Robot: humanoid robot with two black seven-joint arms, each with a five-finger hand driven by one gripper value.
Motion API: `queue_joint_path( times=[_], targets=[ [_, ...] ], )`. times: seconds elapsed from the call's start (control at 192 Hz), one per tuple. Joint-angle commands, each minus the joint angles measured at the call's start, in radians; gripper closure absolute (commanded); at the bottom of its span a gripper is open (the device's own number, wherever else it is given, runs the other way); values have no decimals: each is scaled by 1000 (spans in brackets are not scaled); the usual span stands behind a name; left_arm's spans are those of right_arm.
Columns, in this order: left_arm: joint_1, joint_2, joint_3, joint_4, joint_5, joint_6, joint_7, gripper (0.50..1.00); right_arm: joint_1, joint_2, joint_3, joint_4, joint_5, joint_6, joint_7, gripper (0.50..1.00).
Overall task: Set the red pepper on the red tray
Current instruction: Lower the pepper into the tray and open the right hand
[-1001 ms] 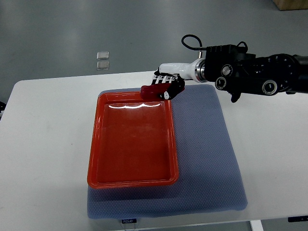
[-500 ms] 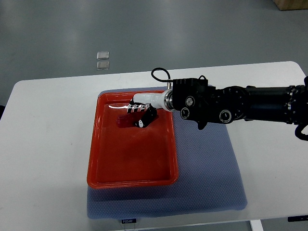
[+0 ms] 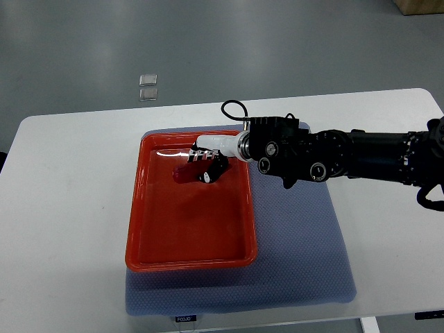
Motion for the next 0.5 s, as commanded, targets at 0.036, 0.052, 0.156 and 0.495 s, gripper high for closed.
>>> queue_joint_path(
  times=[0.036, 0.052, 0.156, 0.495],
  targets=[
    [0, 0, 0, 0, 0, 0, 0, 500, 3, 0, 7, 0, 3, 0, 2, 599],
    [0, 0, 0, 0, 0, 0, 0, 500, 3, 0, 7, 0, 5, 0, 2, 599],
    [0, 0, 0, 0, 0, 0, 0, 500, 3, 0, 9, 0, 6, 0, 2, 599],
    [0, 0, 0, 0, 0, 0, 0, 500, 11, 0, 29, 0, 15, -11, 2, 599]
  ],
)
